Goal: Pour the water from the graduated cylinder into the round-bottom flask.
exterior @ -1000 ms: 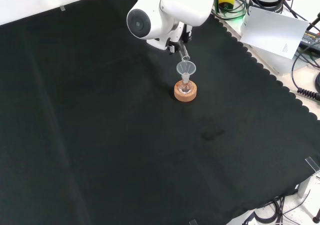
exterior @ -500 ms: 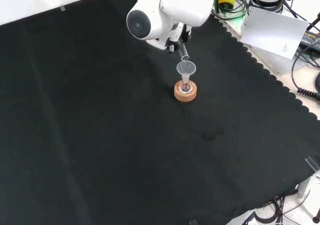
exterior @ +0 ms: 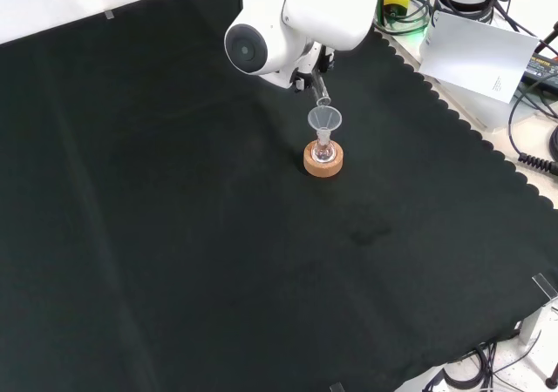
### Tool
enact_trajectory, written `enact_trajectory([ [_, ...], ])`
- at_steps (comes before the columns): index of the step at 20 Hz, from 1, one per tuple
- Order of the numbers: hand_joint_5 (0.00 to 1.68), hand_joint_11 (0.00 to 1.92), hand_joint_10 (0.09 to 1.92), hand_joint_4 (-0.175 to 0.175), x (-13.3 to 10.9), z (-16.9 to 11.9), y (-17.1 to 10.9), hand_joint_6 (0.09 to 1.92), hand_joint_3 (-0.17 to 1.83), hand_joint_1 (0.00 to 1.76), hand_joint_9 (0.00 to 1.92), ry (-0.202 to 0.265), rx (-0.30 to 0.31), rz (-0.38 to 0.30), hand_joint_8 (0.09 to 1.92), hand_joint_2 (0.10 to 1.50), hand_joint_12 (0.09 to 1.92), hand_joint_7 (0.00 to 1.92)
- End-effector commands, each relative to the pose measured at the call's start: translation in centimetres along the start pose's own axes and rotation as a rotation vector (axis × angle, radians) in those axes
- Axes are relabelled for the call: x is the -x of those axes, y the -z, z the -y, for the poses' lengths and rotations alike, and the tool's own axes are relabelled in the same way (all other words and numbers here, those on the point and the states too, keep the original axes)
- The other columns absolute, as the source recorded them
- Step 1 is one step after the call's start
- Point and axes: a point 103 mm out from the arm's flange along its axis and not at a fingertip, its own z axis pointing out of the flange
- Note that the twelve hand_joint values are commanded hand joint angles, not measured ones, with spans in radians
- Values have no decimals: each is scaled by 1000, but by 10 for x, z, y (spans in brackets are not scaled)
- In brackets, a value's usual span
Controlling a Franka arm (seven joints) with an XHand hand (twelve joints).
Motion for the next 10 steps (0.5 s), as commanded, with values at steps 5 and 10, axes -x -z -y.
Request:
enact_trajectory([
  [5, 1015, 1385, 87, -146, -10, 2, 7, 971, -69, 1149, 1473, -26, -17, 13, 228, 1139, 668, 1336],
  [10, 1013, 1387, 87, -144, -10, 3, 8, 975, -70, 1148, 1473, -25, -14, 13, 226, 1141, 666, 1336],
])
